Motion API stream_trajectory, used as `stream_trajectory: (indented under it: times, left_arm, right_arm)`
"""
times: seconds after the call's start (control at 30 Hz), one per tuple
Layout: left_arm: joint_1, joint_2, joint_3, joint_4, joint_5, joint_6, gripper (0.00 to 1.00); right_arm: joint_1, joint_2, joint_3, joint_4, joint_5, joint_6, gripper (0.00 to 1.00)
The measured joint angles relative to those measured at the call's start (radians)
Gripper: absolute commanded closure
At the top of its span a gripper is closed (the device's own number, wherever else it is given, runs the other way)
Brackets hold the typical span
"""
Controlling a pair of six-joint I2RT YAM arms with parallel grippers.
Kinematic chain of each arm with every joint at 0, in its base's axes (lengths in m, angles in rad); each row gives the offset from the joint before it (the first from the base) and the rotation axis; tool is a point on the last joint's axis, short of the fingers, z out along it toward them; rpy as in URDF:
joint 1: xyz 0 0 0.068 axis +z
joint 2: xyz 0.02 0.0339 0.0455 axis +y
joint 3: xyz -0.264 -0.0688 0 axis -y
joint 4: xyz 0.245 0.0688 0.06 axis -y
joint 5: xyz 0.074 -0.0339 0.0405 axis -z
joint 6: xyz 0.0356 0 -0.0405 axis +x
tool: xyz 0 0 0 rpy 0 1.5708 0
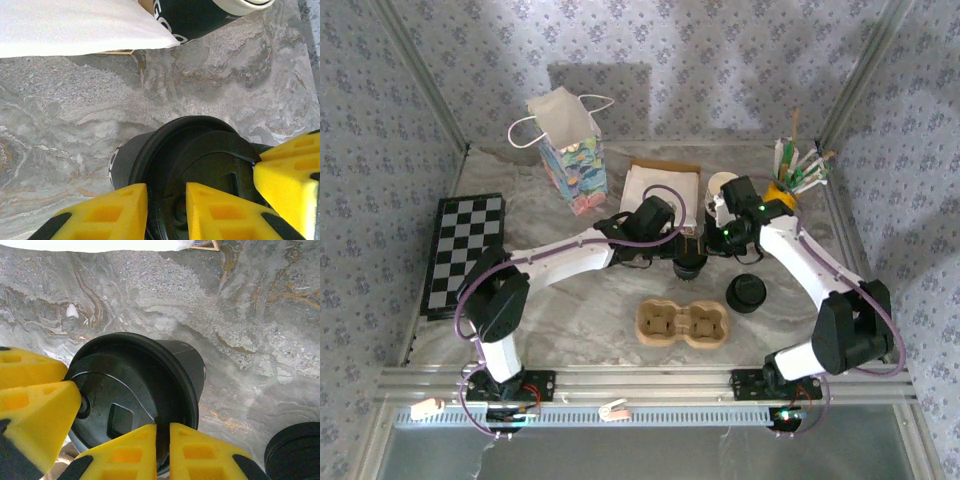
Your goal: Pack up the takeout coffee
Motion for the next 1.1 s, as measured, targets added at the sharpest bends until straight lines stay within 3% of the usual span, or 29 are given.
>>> stream_trajectory:
  times: [0.3,0.7,1.1]
  left_arm:
    - [0.007,0.020,0.000,0.053,0.037,0.026,0.74]
    - [0.011,0.023,0.000,0.061,0.048,0.035,0.75]
    - [0.013,0.062,0.055,0.051,0.060,0.065,0.73]
  right_arm:
    - [0.047,-0.038,-0.010,-0.063,0.033,0.047,0.84]
    - [0.025,-0.074,-0.105,0.050,-0.013,0.061,0.83]
    - [0.019,-0.100,-0.098,0.024,-0.048,0.087,0.66]
